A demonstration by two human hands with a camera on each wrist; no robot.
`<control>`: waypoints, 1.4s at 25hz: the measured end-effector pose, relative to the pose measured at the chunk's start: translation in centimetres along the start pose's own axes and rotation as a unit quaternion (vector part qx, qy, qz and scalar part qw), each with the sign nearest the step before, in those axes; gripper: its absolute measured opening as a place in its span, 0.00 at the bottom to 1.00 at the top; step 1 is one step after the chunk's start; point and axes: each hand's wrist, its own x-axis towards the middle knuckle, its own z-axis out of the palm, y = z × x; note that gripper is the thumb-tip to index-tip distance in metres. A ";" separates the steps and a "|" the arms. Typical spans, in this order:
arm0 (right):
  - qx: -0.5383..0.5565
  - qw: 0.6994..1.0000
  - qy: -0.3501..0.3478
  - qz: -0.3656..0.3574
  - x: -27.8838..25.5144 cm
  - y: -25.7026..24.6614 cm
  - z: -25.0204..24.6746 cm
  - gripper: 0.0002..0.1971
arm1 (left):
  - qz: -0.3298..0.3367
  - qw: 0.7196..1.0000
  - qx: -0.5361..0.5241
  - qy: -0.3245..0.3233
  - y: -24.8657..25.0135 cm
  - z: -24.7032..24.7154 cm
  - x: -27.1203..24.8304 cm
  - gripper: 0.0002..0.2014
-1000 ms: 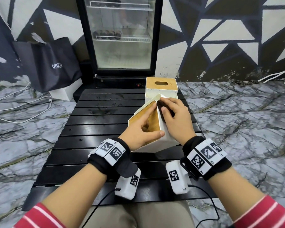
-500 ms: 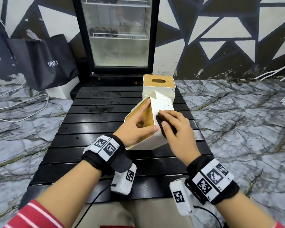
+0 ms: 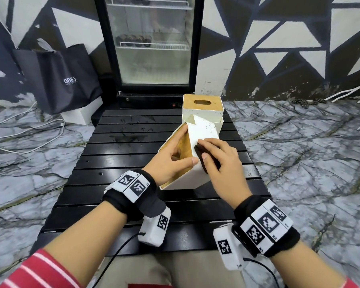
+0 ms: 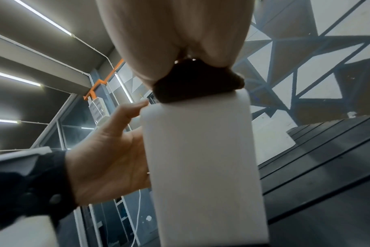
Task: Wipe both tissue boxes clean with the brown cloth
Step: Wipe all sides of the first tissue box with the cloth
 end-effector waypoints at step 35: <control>-0.008 1.000 0.003 -0.019 1.0 -0.6 1.3 0.19 | -0.016 0.999 0.031 0.006 0.3 -0.4 -0.9 0.41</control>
